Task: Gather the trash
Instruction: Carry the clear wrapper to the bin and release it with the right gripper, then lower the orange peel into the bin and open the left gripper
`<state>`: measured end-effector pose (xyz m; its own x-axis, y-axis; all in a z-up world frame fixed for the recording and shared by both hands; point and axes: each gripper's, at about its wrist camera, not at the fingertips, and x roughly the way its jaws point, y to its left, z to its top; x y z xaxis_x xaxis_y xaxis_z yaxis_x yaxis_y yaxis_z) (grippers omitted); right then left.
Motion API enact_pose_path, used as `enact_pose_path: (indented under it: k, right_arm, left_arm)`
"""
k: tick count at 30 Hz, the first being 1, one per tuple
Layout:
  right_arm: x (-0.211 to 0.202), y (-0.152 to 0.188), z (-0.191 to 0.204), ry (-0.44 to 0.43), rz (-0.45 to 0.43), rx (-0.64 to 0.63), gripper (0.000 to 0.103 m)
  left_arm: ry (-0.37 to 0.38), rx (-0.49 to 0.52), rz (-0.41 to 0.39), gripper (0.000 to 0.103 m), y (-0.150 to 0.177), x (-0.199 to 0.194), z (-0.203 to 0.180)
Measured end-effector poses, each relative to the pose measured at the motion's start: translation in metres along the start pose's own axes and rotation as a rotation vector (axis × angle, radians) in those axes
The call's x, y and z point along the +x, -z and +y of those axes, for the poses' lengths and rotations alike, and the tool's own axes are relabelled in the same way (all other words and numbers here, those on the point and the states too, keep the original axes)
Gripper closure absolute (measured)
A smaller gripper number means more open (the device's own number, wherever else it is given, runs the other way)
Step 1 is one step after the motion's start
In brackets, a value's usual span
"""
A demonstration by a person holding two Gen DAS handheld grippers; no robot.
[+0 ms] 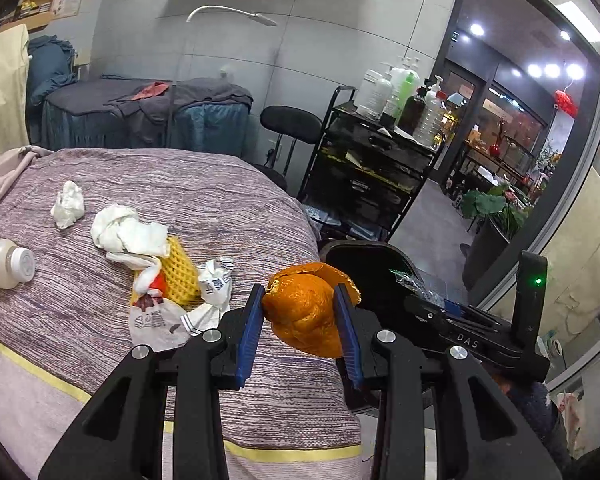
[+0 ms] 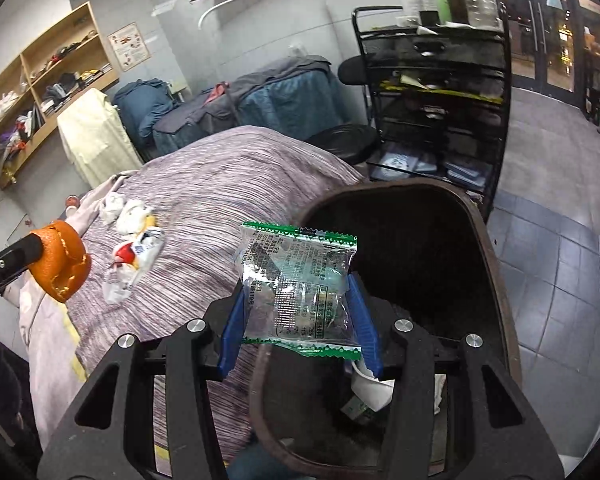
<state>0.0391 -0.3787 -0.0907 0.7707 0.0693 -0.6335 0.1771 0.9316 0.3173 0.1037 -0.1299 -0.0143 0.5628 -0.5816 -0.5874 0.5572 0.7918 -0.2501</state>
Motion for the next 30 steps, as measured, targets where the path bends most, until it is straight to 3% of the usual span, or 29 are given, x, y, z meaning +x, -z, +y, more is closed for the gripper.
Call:
enact_pose_path:
  k: [9, 14, 17, 30]
  right_arm:
    - [0.020, 0.015, -0.033, 0.070, 0.036, 0.047, 0.053]
    - [0.026, 0.022, -0.044, 0.086, 0.048, 0.081, 0.032]
    - [0.026, 0.025, -0.051, 0.096, 0.046, 0.104, 0.031]
    - [-0.023, 0.020, -0.073, 0.152, -0.105, 0.179, 0.024]
  left_arm:
    - [0.043, 0.037, 0.048, 0.068, 0.003, 0.020, -0.026]
    - [0.062, 0.053, 0.078, 0.068, 0.005, 0.034, -0.039]
    - [0.074, 0.064, 0.099, 0.068, 0.006, 0.044, -0.045]
    - [0.127, 0.121, 0.186, 0.068, 0.006, 0.084, -0.080]
